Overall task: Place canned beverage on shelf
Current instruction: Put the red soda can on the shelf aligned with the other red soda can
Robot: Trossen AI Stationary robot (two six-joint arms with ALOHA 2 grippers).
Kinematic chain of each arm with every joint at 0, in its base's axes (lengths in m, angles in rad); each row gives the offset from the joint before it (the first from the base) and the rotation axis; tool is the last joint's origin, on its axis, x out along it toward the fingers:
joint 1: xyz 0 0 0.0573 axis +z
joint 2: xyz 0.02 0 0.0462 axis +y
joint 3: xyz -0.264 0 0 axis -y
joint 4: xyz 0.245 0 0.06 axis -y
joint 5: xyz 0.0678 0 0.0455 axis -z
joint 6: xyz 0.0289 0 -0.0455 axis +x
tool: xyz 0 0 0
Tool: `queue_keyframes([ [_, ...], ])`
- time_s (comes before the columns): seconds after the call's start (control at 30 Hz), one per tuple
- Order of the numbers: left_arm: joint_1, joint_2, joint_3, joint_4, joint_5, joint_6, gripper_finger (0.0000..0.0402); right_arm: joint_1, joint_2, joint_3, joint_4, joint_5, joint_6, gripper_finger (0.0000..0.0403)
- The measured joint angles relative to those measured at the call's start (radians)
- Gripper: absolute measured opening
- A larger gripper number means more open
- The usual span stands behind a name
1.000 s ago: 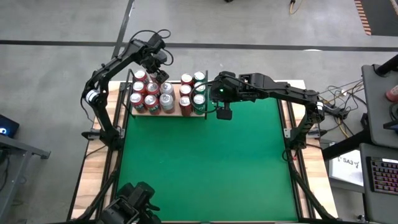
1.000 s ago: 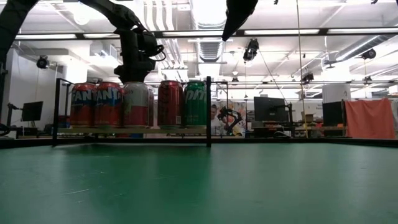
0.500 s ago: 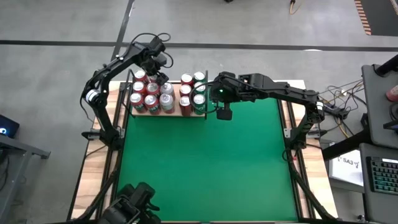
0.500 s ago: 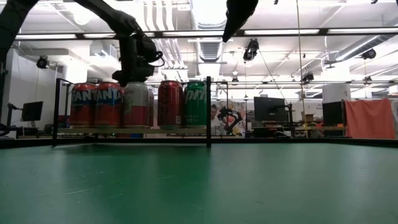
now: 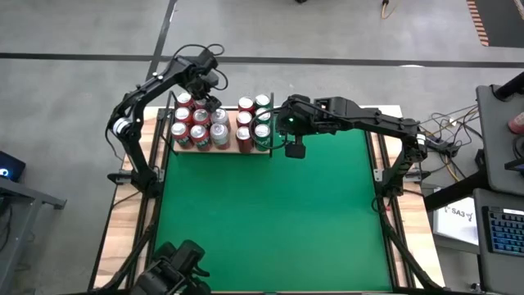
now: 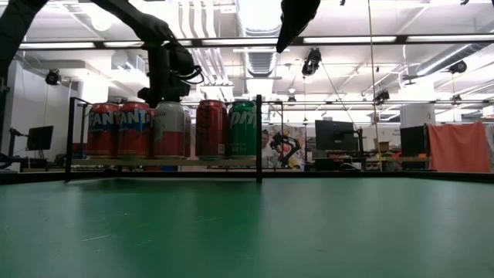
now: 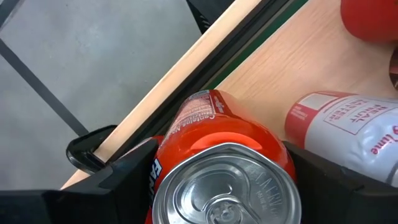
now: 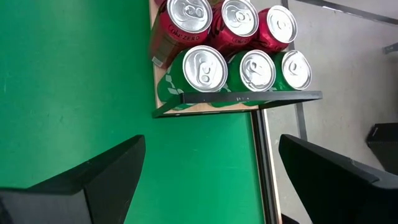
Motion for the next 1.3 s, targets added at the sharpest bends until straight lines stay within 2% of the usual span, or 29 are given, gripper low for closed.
queue_keyframes([
  [0.43, 0.0, 0.002, -0.056, 0.025, 0.0, -0.008, 0.0286, 0.0, 0.0, 0.0, 0.0, 0.0, 0.0, 0.0361],
  [0.97, 0.0, 0.0, -0.061, 0.054, 0.001, -0.006, 0.0289, 0.0, 0.0, 0.0, 0.0, 0.0, 0.0, 0.0361],
  [1.07, 0.0, 0.0, -0.061, 0.057, 0.001, -0.006, 0.0303, 0.0, 0.0, 0.0, -0.001, 0.0, 0.0, 0.0361],
  [1.3, 0.0, 0.001, -0.064, 0.056, 0.002, -0.006, 0.0363, 0.0, 0.0, 0.0, -0.002, 0.0, 0.0, 0.0361],
])
